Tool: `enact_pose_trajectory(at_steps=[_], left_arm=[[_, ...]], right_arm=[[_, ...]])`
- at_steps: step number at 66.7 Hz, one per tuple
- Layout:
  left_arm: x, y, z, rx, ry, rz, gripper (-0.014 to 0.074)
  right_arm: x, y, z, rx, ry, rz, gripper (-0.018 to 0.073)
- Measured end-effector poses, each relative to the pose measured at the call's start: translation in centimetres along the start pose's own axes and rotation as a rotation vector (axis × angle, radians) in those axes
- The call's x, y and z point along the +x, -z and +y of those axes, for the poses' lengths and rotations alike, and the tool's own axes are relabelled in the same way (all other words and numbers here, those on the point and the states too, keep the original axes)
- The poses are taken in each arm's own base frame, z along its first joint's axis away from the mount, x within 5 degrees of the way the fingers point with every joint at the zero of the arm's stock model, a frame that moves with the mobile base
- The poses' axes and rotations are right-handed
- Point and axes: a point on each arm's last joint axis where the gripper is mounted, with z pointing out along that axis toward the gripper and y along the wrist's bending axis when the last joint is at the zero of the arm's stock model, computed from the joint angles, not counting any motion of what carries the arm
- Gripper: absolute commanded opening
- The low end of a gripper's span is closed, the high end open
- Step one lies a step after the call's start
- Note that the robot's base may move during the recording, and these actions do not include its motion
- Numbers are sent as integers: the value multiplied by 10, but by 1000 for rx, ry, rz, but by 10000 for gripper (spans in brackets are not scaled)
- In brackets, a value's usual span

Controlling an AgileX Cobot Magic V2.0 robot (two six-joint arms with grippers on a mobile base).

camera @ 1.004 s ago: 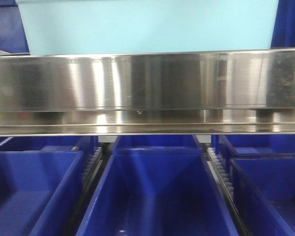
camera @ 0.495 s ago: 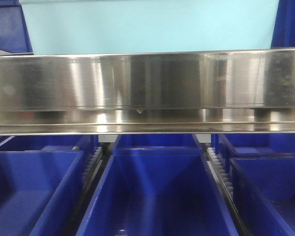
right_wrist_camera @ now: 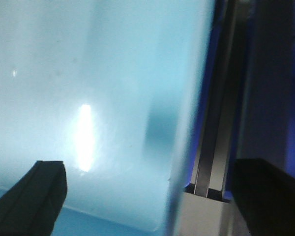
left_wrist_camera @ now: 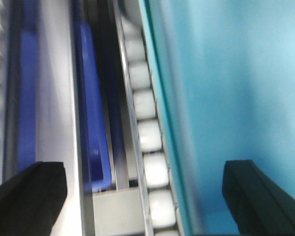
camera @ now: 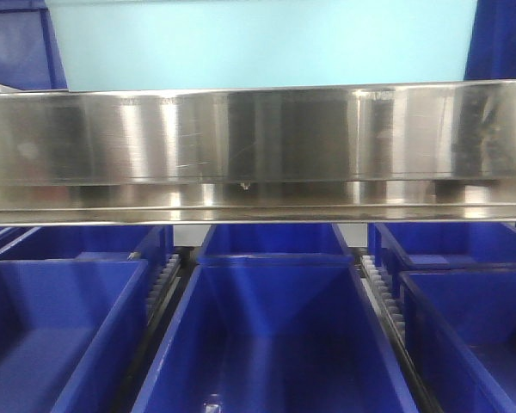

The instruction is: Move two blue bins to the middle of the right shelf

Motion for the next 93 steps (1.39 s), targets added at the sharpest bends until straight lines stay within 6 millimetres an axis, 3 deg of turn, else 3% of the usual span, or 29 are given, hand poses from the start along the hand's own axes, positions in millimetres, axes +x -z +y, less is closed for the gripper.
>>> enact_pose_trajectory(at_steps=[16,32,38,46,52,56,64,93], left_arm=[[11,-15,-5,44,14,72,540],[14,-18,-10,95,35,91,536],[15,-25,-10,91,34,112,536],[16,-38,-12,91,34,143,487],[15,-43,-13,92,35,147,328],[14,-45,-14,100,40,139,178],[13,-46,-16,105,62,130,-114],[8,-41,-16,103,63,130,-111]], right_arm=[[11,-25,0,-2,-11,24,559],[12,-29,-1,-1,-22,9,557],[12,-30,-1,-1,-22,4,501],[12,-30,-1,1,-21,1,291],[11,-31,-3,15,-13,2,19],[11,-31,-8,40,-1,-1,-160],[10,-31,-6,28,-5,-5,-153],[11,-32,-6,30,-2,-3,-153]])
